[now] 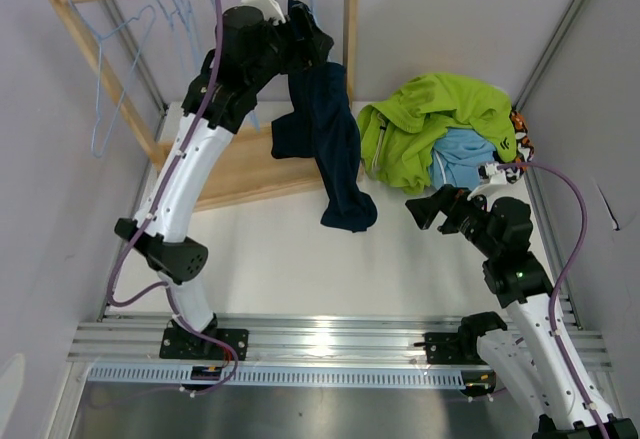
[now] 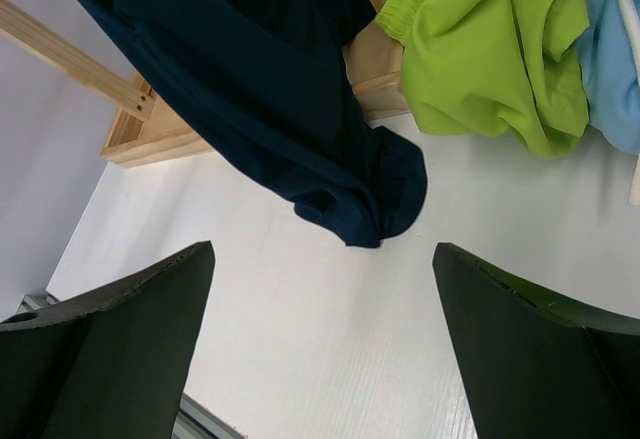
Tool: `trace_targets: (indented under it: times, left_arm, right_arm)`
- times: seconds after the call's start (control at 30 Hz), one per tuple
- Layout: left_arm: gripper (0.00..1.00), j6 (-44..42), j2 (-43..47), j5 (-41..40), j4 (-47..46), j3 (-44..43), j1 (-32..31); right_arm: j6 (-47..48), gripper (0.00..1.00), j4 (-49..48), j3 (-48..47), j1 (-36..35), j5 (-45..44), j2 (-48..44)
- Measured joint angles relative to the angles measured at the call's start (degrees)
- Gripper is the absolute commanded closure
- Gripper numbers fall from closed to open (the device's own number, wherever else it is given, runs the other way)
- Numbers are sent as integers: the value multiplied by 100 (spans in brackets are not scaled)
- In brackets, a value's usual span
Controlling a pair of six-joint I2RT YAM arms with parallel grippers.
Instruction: Remove the shorts from the hanger
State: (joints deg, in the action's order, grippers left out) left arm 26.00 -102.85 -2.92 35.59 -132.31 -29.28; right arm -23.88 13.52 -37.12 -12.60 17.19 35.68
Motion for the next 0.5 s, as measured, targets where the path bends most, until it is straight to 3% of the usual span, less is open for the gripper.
trace_targets:
  times: [0.17,0.27,0.33,0.37,0.47,0.5]
  left_arm:
    - [20,98,-328,-44,-367,-92,-63]
    - [28,120,-538,-55,-498,-101,-107]
    - [42,170,-686,-63,-562,-101,-131]
    - [62,203,-763,-85,-595,-101,-140]
    - [100,286,-973,-140,-721,-164,-157]
    - [100,328,-1051,-186,-634,-256,-162]
  right_arm:
    - [0,1,-2,0,0,26,7]
    - [2,1,-4,0,0,26,52]
    - [4,1,-4,0,0,31,79]
    - [9,1,-7,0,0,37,85]
    - [37,1,-9,0,0,68,120]
    - [42,0,-9,0,0,72,136]
